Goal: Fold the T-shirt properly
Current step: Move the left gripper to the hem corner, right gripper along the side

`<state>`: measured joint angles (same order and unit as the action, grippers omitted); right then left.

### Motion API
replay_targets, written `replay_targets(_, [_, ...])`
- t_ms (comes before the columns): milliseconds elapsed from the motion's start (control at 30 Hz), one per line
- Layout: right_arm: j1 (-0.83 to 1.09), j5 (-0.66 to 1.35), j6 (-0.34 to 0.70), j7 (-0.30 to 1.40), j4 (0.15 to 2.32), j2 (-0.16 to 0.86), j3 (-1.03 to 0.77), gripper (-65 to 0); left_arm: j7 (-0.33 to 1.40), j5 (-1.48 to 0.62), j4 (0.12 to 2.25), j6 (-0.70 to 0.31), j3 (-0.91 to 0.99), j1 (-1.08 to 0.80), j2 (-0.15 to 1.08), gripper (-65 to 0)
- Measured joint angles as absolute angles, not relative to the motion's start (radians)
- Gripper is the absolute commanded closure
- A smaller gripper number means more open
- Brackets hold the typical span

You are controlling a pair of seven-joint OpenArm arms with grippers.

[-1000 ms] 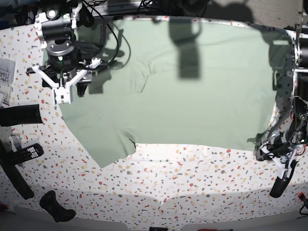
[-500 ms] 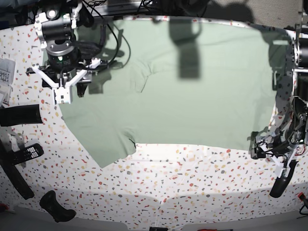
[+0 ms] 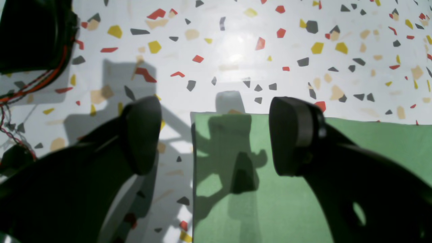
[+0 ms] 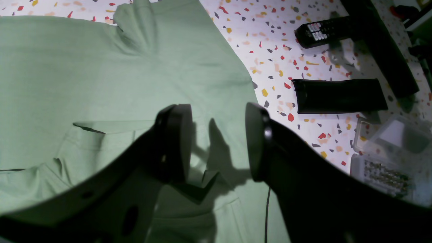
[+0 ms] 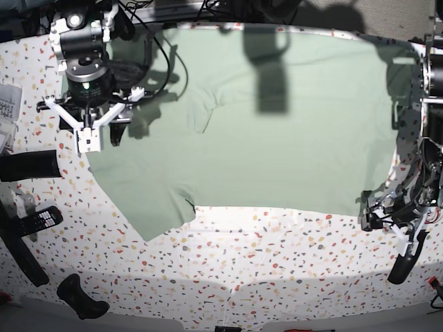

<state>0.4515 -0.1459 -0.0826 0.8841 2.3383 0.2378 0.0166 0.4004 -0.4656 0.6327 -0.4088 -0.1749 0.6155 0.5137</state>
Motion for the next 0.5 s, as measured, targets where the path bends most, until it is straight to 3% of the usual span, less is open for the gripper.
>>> replay_targets(333, [0.451,-0.146,-0.082,0.899,2.338,0.238,0.017,-25.2,0.548,-0.509,0.633,-0.409,-0.175,0.619,0.516,-45.5])
replay_targets(500, [0.451,-0.146,-0.083,0.932,2.338,0.238,0.017,-25.2,0.563,-0.413,0.633,-0.409,-0.175,0.618,0.516,-45.5])
